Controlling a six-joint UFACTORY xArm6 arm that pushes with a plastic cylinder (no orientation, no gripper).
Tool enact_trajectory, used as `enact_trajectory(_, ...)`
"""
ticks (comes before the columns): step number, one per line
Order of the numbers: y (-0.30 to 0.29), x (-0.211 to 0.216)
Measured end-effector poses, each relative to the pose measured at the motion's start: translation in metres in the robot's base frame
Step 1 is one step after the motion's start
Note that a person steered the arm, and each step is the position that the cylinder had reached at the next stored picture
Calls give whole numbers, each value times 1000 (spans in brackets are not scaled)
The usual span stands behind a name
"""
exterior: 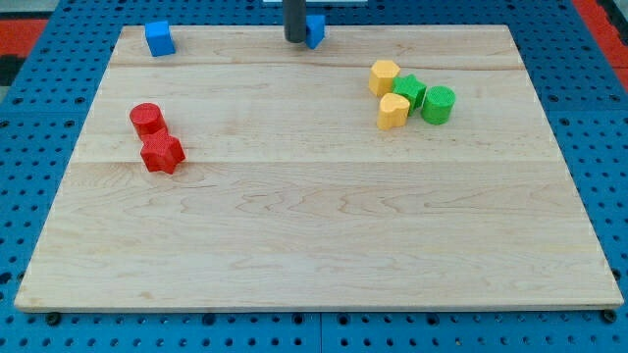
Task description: Nudge the blue triangle up a bit
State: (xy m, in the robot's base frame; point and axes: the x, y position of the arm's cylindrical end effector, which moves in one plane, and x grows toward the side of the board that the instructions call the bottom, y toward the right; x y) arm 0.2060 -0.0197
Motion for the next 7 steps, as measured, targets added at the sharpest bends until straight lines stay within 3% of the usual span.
enact_trajectory(3,-43,-13)
enact_trajectory(5,-23,-13)
enact_trajectory(7,25,30)
